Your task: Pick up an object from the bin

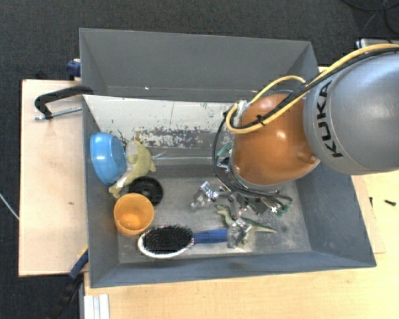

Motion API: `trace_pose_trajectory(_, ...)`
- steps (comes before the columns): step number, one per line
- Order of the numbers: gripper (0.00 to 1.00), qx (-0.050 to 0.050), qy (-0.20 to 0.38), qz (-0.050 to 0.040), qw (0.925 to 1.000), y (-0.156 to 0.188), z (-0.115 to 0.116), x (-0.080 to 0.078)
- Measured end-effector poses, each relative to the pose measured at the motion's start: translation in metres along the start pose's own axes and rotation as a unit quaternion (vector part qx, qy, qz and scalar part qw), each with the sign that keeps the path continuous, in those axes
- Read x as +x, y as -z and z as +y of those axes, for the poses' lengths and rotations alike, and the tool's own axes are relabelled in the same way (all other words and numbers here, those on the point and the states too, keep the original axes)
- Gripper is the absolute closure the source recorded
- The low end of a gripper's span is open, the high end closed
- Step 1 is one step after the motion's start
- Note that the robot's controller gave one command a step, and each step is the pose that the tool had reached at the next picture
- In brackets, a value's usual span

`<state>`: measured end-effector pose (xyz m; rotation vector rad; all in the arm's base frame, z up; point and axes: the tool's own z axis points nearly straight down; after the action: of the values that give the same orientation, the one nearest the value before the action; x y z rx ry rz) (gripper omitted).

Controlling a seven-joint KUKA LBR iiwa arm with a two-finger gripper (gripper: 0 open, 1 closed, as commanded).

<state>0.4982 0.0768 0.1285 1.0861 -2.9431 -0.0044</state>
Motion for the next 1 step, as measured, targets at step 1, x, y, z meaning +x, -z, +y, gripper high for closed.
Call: trace_pose_trajectory(1, 0.0, 0.001, 0.116, -0.0009, 0.9933, -0.0527, 0.0005, -0.0028)
